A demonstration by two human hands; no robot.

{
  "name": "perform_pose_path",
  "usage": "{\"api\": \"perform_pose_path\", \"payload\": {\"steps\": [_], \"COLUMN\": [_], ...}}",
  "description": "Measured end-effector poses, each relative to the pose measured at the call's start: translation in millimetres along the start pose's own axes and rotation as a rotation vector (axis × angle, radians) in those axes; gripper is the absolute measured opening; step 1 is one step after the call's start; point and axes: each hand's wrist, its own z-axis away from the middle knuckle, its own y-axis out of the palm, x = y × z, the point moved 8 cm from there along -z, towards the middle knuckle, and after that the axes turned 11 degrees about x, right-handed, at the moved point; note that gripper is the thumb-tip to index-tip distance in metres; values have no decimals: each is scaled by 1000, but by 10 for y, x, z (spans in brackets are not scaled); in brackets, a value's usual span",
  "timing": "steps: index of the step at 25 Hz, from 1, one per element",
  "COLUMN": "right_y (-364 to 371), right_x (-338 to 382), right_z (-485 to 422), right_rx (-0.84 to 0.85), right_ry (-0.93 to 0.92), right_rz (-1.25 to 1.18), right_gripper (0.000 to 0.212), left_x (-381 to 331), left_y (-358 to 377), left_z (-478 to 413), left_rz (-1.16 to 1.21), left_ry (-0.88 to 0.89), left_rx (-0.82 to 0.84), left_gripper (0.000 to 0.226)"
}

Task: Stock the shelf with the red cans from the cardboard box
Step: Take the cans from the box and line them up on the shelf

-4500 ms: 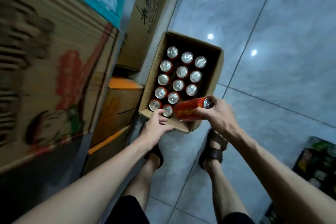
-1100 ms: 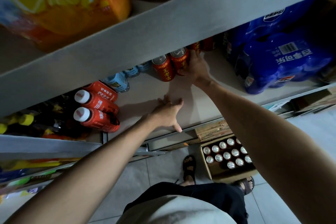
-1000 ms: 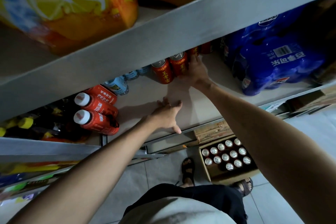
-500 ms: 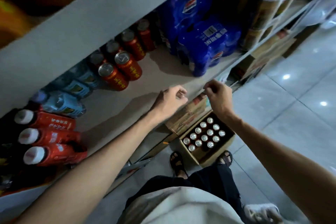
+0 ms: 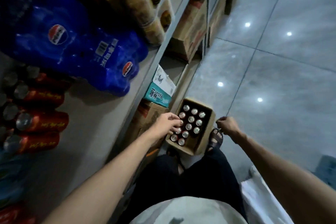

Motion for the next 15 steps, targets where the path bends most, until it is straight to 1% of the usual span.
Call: {"api": "perform_pose_path", "payload": {"steps": [3, 5, 7, 8, 10, 11, 13, 15], "right_y": [58, 158, 347, 461, 755, 928, 1233, 1489], "right_x": [-373, -560, -699, -748, -898, -1010, -1170, -1318], "right_z": [-118, -280, -600, -781, -1179, -1471, -2012, -2521], "right_rx": [-31, -72, -82, -68, -8, 8, 47, 79], "right_ry": [61, 74, 50, 32, 26, 22, 0, -2], "right_rz": [-18, -1, 74, 118, 177, 188, 189, 183], "right_gripper": [23, 16, 9, 10, 16, 18, 27, 44], "left_x": [160, 369, 658, 823, 1167, 1377, 1762, 2094], "left_y": [198, 337, 433, 450, 430, 420, 319, 232], "left_z": [-515, -905, -1325, -1552, -2009, -2307, -2881, -3351], "left_rz": [9, -2, -13, -16, -10, -49, -173, -211], "left_ry": [-94, -163, -216, -234, -279, -290, -303, -332], "left_rx": [53, 116, 151, 150, 90, 53, -33, -106], "left_gripper": [7, 8, 9, 10, 12, 15, 31, 50]}}
